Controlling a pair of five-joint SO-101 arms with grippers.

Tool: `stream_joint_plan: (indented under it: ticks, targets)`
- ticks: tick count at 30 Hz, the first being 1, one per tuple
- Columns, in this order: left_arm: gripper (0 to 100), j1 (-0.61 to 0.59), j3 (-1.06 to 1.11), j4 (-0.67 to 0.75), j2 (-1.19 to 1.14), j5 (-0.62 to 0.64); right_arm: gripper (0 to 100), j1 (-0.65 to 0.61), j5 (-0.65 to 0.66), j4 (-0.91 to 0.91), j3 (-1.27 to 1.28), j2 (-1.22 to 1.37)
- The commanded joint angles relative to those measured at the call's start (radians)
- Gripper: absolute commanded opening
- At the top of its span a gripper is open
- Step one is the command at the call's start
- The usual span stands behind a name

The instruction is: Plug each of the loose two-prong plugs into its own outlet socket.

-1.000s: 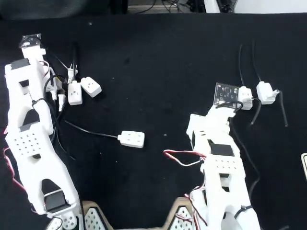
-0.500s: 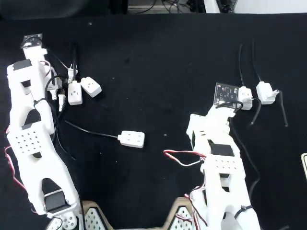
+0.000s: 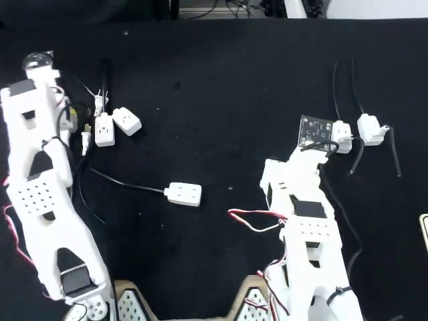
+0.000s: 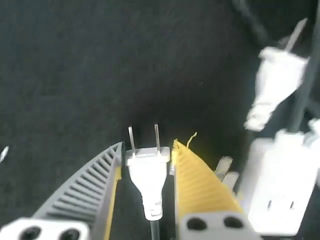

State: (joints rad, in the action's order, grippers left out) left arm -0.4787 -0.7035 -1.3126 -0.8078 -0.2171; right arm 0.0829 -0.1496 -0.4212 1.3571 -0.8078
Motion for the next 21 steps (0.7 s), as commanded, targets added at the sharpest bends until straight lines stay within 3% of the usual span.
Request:
stream_joint_plan:
  ticks: [1,9,12,16,21]
  targets:
    - [3,-0.030,-0.148,-0.132,0.117,0.008,28.3,0.017,-0.009,0.020,-0.064,-0.035]
    - [3,-0.012,-0.331,-0.445,0.146,0.008,28.3,0.017,-0.009,0.020,-0.062,-0.035]
    - [3,-0.025,-0.334,-0.450,0.178,0.061,28.3,0.017,-0.009,0.021,-0.059,-0.035]
    - [3,-0.047,-0.234,-0.450,0.293,0.115,28.3,0.017,-0.009,0.021,-0.058,-0.033]
    - [3,-0.016,0.067,-0.448,0.568,0.117,28.3,0.015,-0.009,0.021,-0.058,-0.033]
